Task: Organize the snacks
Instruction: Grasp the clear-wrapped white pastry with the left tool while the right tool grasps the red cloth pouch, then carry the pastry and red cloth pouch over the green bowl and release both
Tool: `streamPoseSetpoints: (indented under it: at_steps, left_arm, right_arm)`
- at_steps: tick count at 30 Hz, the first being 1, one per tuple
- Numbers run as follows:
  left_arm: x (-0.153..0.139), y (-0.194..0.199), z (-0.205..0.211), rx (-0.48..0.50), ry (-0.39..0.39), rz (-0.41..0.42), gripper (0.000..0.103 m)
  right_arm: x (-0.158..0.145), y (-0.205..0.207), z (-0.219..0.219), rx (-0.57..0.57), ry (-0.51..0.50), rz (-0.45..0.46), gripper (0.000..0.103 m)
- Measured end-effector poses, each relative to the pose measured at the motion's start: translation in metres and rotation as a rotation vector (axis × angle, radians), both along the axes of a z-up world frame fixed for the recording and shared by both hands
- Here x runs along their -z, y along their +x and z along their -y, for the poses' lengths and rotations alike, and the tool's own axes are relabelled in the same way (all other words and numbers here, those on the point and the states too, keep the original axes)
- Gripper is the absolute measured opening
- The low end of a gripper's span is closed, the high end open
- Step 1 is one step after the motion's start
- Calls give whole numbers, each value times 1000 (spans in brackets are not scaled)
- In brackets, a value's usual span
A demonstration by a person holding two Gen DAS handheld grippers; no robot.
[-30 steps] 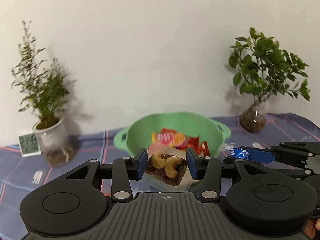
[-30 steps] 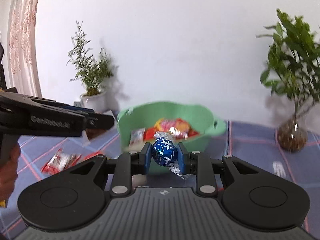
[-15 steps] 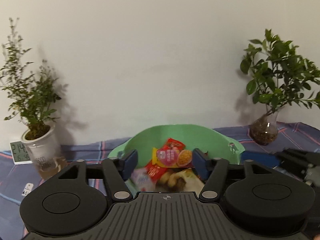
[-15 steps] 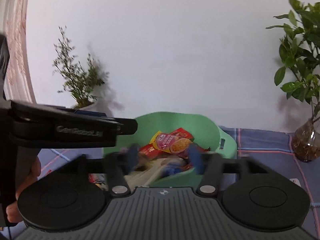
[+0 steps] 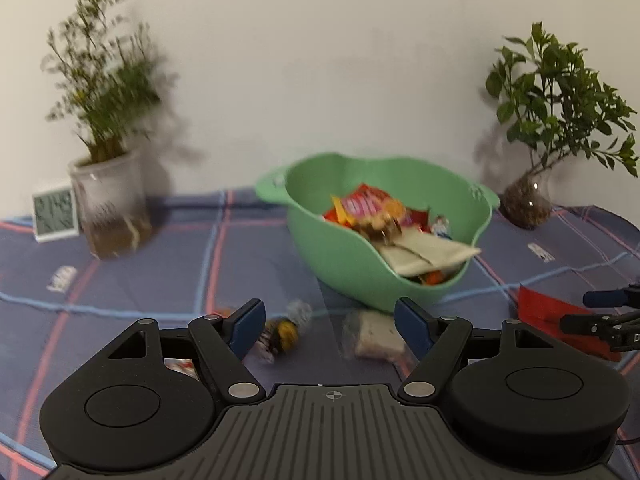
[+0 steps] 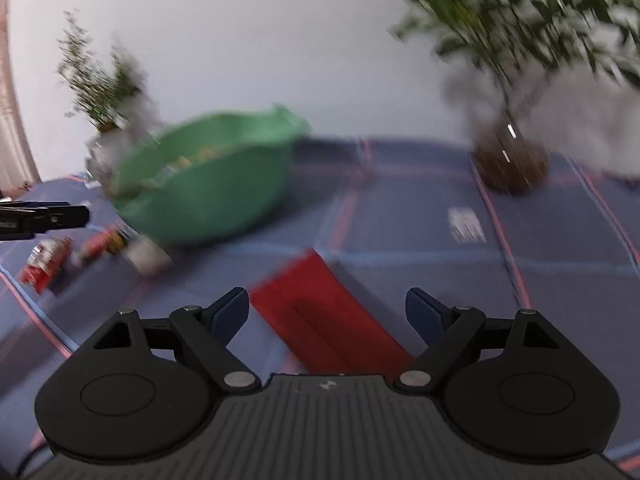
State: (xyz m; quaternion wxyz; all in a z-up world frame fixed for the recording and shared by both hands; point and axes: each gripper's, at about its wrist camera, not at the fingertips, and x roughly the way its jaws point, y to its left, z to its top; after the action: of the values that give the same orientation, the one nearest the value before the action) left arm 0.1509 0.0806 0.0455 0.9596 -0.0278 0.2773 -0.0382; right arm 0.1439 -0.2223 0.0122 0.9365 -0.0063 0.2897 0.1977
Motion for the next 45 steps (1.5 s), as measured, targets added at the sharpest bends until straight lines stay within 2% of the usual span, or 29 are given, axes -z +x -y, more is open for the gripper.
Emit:
streamPoseSetpoints:
  at_steps: [2, 4, 6, 10, 13, 22, 25, 27, 31, 41, 44, 45]
  left_arm:
    - [6, 5, 5, 15, 9, -8, 103]
    - [11, 9, 11, 28, 26, -9, 103]
    - [16, 13, 16, 43, 41, -12, 103]
    - [27, 28, 30, 71, 85, -29, 103]
    - [34, 37, 37, 85, 110, -40, 103]
    - [49, 58, 44, 70, 116, -105, 103]
    - [51, 61, 43, 65, 114, -125, 103]
    - [50, 58, 43, 69, 105, -126, 101]
    - [47, 48, 46, 74, 121, -128, 103]
    - [46, -14, 47, 77, 143, -126, 101]
    - [44, -27, 44, 63, 141, -126, 102]
    - [42, -31, 44, 59, 140, -128, 101]
  right_arm:
    - [8, 3, 8, 30, -22, -27, 88]
    - [16, 3, 12, 36, 10, -79, 88]
    - [17, -7, 4, 6, 10, -63, 85]
    - [20, -32, -28, -99, -80, -25, 82]
    - [24, -44, -49, -133, -142, 8, 82]
    - [23, -31, -52, -33, -104, -16, 83]
    - [23, -34, -53, -36, -103, -3, 70]
    - [22, -38, -54, -32, -106, 13, 49]
    - [21, -44, -57, -48, -91, 14, 50]
    - [25, -79, -82, -156, -89, 19, 50]
    - [26, -87, -88, -159, -101, 17, 52]
    - [25, -89, -89, -158, -107, 16, 58]
